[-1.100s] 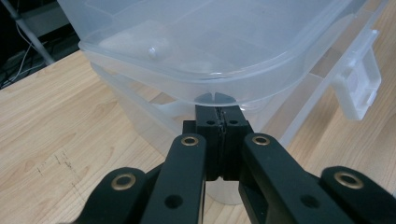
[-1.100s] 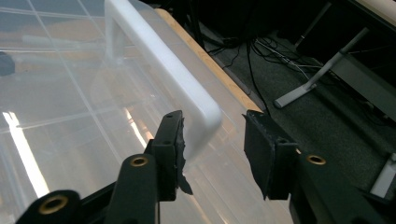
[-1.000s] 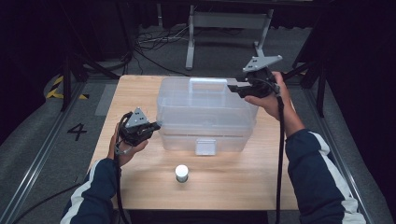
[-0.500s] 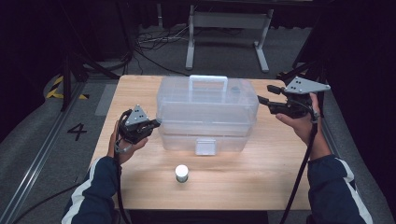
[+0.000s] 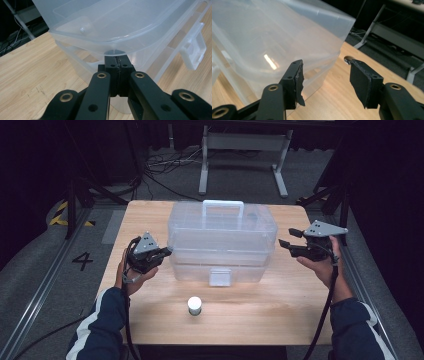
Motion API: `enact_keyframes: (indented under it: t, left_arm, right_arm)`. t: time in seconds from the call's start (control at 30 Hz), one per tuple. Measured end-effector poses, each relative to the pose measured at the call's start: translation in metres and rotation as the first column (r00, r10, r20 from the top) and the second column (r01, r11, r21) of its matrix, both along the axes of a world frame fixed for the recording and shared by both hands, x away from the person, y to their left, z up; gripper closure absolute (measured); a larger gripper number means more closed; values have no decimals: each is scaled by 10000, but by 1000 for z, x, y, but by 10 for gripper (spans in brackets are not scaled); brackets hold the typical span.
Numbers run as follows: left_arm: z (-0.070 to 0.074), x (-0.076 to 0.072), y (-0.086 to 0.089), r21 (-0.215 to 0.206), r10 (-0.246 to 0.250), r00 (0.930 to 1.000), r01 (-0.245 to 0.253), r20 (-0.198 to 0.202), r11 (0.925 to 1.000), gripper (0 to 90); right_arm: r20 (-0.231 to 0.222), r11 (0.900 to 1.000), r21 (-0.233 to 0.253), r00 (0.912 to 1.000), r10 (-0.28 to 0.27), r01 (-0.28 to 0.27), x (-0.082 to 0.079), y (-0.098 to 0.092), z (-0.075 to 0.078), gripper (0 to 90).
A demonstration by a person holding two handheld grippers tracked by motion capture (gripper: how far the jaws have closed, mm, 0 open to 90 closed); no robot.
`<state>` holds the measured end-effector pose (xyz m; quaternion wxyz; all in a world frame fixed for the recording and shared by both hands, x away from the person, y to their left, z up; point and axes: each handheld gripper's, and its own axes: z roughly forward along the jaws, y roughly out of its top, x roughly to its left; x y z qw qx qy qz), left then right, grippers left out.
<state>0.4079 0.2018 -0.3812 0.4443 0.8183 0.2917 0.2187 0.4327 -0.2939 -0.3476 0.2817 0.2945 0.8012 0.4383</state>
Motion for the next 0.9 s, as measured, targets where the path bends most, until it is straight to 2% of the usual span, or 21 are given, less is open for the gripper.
enact_keyframes:
  t: [0.23,0.3,0.5,0.7,0.8,0.9]
  left_arm:
    - [4,0,-1,-77,-22,9999,23,137,10000,898]
    - [4,1,-1,-89,-38,9999,40,149,10000,898]
    - [6,1,-3,-143,0,9998,4,216,9999,898]
    - [6,1,-2,-149,-55,9998,58,214,9999,898]
    - [6,1,-3,-165,-51,9997,55,247,9998,898]
    - [6,1,-3,-170,-52,9997,56,243,9998,898]
  right_arm:
    - [-452,9996,-80,9986,282,-286,-1,4,-22,437]
    - [-360,9990,-166,9985,419,-425,-3,6,-25,430]
    - [-98,9975,43,9975,701,-701,-4,10,-28,419]
    - [150,9957,452,9967,803,-809,-4,11,-29,427]
    - [387,9957,477,9963,770,-788,-5,11,-27,428]
    - [440,9960,481,9963,732,-753,-5,12,-27,427]
